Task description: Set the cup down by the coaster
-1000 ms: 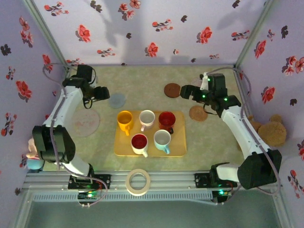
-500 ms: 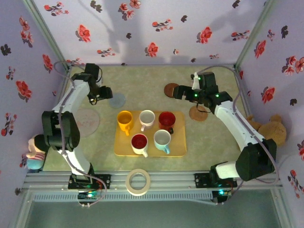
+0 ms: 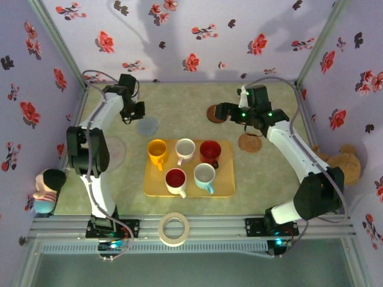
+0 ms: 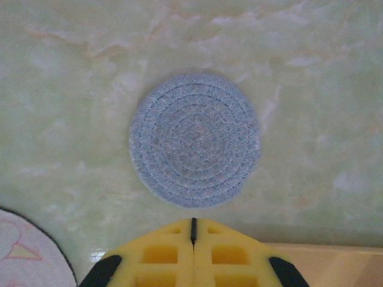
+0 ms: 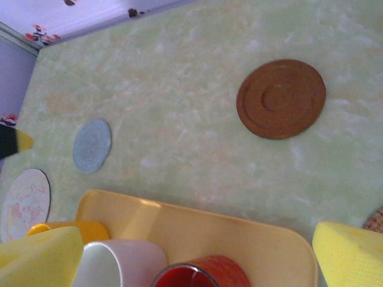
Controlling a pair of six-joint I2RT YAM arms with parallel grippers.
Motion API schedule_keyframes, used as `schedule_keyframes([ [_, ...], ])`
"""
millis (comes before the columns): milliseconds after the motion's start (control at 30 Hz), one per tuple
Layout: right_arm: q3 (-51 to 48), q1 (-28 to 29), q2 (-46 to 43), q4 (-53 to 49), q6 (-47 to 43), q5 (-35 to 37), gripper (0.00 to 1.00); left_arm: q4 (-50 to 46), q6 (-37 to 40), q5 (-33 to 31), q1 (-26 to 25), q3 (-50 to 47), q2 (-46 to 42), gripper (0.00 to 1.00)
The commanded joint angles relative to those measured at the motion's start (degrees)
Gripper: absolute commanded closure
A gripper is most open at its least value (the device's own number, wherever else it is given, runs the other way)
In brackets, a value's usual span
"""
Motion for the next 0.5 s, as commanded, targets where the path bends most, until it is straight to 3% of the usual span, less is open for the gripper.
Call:
schedule_keyframes([
  [0,4.03,0.80,1.99,-1.12,-2.08,-2.06,0.00,-0.56,0.68,0.49,-0.67,1.37,2.35,1.00],
  [467,0.22,9.16,6.34,8.59,-0.66,-5.43,0.00,-1.88,1.91,-0.04,-1.50,5.15,9.22,1.00],
])
